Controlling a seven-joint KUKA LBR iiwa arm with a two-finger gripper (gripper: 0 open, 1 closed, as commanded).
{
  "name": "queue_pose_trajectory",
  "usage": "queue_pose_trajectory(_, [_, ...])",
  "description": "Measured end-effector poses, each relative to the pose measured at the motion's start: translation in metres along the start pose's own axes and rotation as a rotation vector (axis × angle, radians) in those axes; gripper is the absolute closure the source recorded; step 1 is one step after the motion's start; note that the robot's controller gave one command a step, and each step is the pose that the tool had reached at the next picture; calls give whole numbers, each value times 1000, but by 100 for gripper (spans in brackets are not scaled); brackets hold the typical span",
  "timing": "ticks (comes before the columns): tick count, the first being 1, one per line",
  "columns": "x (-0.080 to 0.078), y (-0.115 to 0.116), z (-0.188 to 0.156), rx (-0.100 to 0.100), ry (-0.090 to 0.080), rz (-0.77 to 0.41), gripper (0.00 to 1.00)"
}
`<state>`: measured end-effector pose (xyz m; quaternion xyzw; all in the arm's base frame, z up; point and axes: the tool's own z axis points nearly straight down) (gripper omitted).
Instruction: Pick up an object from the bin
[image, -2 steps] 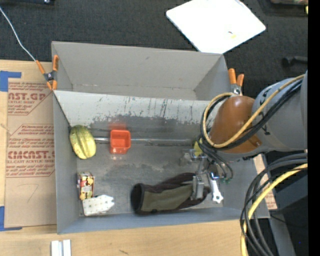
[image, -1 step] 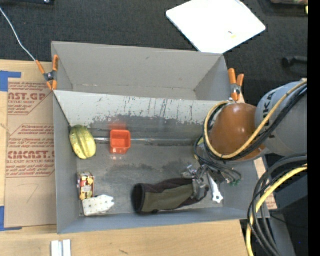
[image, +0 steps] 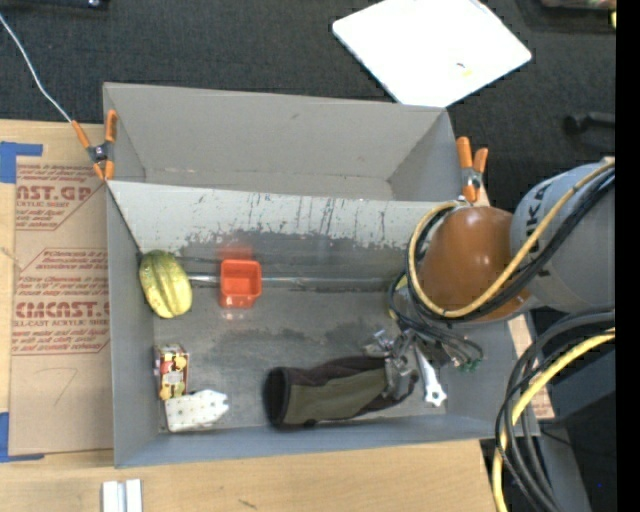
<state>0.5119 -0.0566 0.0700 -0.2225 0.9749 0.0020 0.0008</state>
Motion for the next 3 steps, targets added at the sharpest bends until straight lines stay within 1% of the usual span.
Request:
queue_pose_trajectory(1, [11, 6, -79, -3, 4, 7, 100])
queue_pose_trajectory(2, [9, 0, -34, 2, -7, -10, 100])
queue_pose_trajectory(3, [15, 9, -77, -6, 6, -11, 100])
